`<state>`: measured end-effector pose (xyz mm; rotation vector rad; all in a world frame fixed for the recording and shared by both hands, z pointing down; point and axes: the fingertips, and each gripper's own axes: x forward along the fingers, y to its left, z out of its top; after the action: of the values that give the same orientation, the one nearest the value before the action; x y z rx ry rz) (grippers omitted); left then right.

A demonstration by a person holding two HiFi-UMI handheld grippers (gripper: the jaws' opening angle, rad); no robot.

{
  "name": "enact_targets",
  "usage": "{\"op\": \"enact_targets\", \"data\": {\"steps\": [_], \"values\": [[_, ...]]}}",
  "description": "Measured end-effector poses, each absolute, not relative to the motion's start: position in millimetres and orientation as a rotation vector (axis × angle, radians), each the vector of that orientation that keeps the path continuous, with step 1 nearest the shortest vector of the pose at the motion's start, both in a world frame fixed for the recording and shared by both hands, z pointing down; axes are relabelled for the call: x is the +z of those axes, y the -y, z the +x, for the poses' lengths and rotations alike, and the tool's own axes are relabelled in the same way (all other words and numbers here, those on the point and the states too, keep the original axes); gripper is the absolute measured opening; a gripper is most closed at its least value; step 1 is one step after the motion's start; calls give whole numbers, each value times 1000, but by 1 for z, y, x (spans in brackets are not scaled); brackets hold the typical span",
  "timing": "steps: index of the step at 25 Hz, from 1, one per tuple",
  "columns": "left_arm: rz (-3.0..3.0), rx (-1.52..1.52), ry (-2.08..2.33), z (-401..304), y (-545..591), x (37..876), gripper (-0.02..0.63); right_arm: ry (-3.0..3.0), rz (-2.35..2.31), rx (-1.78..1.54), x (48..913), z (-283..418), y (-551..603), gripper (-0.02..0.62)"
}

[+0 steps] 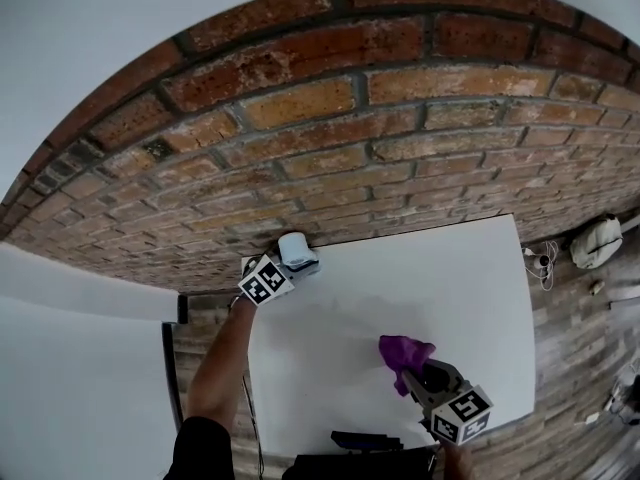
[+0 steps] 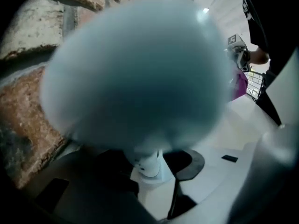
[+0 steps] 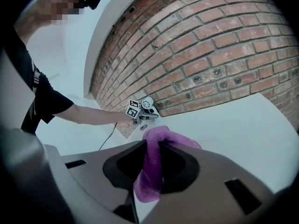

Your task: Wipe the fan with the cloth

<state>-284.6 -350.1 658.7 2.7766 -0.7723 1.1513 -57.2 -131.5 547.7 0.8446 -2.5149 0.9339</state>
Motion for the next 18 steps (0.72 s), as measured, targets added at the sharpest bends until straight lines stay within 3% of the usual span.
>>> {"op": "enact_targets", "data": {"steps": [5,11,18], "values": [[2702,1064,896,-298,341,659,302,2540,796,934,542,-72,131,63],[2470,813,1212,-324,315,656,302,2553,765,946,539,-82,125,63],[2346,700,1181,-278,297,670,267,2555,743,938,534,-91,119,63]]}}
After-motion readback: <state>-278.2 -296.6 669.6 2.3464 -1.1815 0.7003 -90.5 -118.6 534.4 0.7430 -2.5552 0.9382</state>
